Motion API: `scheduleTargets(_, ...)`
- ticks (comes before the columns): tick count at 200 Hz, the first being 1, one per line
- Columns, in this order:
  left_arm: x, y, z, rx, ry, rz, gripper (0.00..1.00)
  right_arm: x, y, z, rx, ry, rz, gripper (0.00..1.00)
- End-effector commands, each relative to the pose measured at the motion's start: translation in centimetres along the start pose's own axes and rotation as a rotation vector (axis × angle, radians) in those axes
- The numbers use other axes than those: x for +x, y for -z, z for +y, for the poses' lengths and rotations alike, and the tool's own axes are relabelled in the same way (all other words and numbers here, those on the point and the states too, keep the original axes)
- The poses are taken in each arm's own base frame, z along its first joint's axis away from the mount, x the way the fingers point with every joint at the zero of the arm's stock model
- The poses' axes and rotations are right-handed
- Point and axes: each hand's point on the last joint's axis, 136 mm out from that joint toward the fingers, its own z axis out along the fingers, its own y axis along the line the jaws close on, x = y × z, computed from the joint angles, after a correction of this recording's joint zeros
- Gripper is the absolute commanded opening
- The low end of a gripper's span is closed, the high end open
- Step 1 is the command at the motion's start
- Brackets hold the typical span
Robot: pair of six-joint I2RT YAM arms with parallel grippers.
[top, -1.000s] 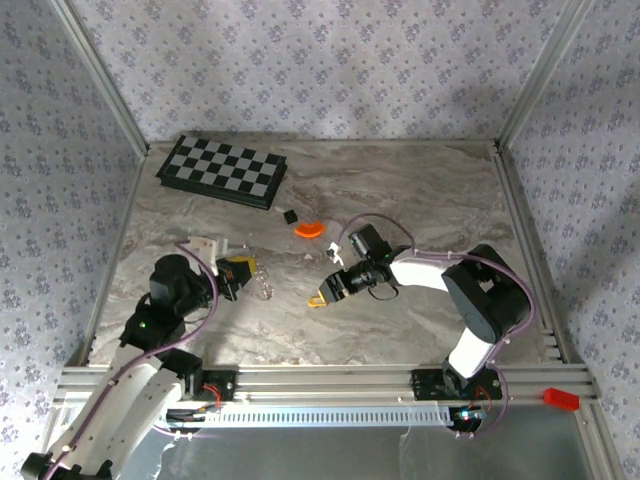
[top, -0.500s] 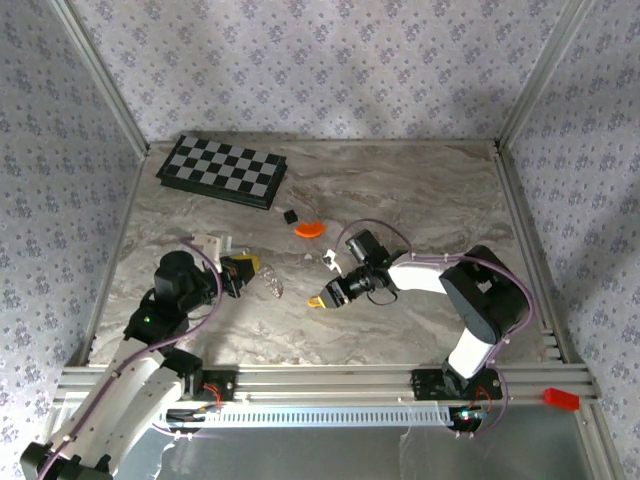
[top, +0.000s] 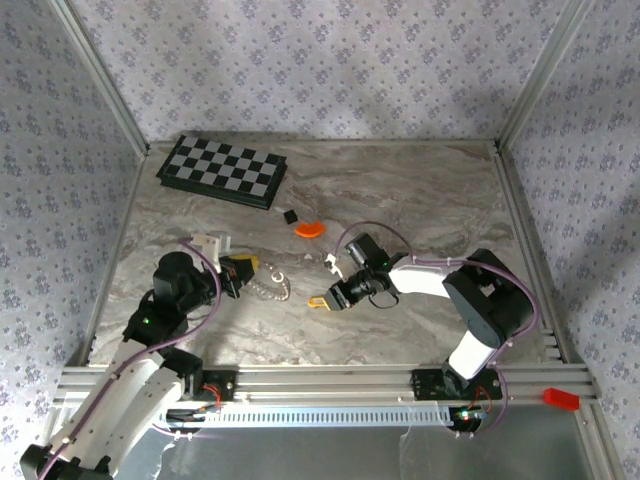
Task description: Put the keys on the keyring
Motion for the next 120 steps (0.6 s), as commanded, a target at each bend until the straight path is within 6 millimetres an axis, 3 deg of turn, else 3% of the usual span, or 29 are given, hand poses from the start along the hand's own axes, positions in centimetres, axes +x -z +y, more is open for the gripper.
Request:
scheduleTargets(1, -2.5, 0.7, -1.6, 0.038, -0.045, -0.079, 0.0, 0.5, 0.2, 0.0, 0.016, 0.019, 0.014, 0.31)
scheduleTargets(29, -2.5, 0.7, -1.6, 0.037, -0.045, -0.078, 0.0, 0.3, 0.4, 0.1, 0.029, 0.043, 0.012, 0.32)
scheduleTargets(46, -2.6, 0.6, -1.5, 0.034, -0.045, -0.081, 0.0, 0.5, 0.8, 0.4, 0.056, 0.081, 0.006, 0.36)
scheduleTargets(120, -2.7, 0.7, -1.7, 0.049, -0.045, -0.09, 0.0, 0.2, 3.6, 2.2, 0.253, 0.386, -0.103, 0.5)
